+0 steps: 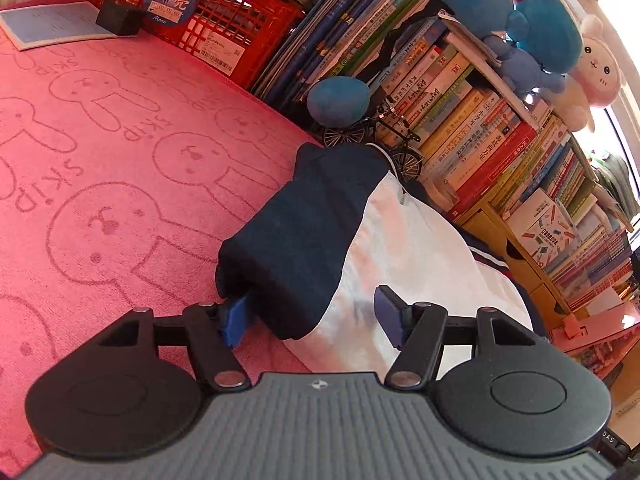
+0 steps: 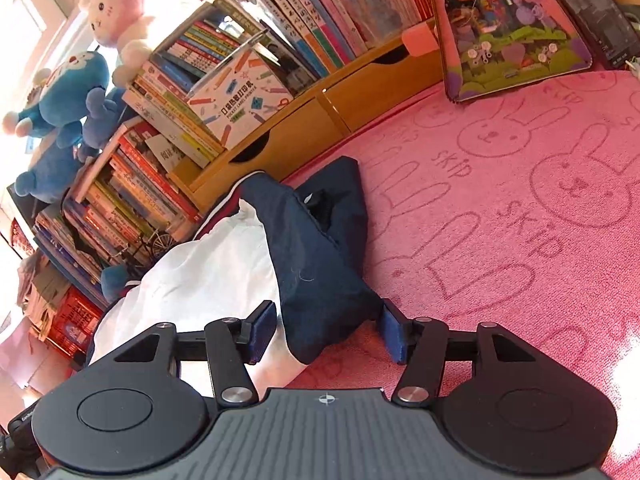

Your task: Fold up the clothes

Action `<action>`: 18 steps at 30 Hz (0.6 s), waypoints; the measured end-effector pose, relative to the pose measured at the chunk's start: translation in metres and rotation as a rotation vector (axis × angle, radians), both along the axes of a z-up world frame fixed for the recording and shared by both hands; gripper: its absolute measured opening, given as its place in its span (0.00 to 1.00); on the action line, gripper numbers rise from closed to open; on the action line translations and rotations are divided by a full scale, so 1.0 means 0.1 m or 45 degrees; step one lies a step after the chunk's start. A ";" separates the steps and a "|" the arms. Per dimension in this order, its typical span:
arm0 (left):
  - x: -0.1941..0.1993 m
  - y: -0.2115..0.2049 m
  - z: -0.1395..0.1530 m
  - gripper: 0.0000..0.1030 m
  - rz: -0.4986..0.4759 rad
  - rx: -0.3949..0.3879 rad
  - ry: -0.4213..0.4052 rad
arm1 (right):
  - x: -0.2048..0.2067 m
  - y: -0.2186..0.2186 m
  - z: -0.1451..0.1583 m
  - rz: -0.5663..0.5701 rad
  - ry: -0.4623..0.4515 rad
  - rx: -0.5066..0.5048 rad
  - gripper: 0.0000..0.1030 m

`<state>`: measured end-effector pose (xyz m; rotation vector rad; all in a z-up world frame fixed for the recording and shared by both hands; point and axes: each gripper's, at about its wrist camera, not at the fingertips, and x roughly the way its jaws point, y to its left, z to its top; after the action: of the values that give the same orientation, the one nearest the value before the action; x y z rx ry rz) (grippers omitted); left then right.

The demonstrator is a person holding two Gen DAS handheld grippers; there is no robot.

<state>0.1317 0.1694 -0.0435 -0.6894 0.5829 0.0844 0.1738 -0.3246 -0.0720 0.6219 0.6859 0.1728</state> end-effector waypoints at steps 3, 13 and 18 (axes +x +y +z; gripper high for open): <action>0.15 -0.11 0.03 0.72 0.031 0.091 0.034 | 0.06 0.05 -0.02 0.000 -0.006 0.030 0.55; -0.29 -0.09 0.24 0.11 0.028 0.087 -0.076 | -0.27 0.13 0.41 0.148 -0.131 0.083 0.11; -0.75 -0.14 0.48 0.13 -0.030 0.252 -0.136 | -0.92 -0.02 0.65 0.178 -0.187 0.060 0.09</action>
<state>0.0567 0.1557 0.0046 -0.4914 0.4725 0.0817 0.0819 -0.3269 -0.0071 0.6004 0.5844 0.3618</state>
